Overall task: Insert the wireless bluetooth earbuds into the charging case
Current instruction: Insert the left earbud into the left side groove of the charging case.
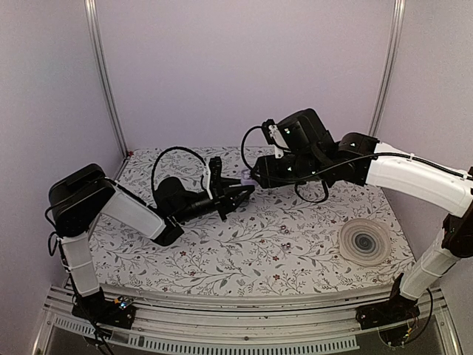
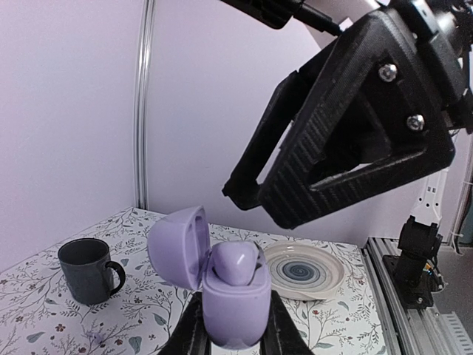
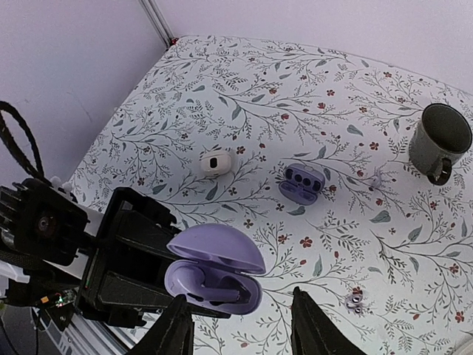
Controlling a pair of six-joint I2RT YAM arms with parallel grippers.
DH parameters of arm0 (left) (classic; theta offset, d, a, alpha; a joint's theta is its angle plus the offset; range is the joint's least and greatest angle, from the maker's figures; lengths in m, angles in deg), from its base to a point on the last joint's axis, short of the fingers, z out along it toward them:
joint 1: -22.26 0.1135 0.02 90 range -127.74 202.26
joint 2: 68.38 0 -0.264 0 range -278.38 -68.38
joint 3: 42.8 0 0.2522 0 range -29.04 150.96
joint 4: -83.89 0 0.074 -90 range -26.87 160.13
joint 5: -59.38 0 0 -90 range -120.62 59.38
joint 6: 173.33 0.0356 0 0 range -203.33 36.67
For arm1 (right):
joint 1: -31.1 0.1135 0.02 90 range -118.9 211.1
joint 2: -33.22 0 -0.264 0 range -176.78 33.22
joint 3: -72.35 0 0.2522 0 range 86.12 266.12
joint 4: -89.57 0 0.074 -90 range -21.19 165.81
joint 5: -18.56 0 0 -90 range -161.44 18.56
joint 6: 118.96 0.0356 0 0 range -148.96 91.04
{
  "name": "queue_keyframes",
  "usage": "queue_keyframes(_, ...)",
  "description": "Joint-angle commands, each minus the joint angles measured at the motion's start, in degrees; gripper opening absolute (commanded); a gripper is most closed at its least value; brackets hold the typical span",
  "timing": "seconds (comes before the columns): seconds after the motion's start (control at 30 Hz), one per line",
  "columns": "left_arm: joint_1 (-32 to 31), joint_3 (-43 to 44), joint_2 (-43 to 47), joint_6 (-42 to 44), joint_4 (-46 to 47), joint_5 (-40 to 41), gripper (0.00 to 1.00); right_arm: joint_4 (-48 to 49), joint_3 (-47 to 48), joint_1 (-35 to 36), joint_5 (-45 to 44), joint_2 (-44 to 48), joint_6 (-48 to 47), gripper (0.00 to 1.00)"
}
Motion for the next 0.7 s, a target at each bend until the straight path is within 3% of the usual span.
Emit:
queue_keyframes(0.0,-0.44,-0.53,1.97,-0.38,1.22,0.09,0.00,0.02,-1.35,-1.51,0.47,1.06,2.63,0.46)
queue_keyframes(0.67,-0.97,-0.19,2.84,1.17,-0.08,-0.33,0.00,-0.66,-0.85,-2.07,2.45,-1.14,2.94,0.46)
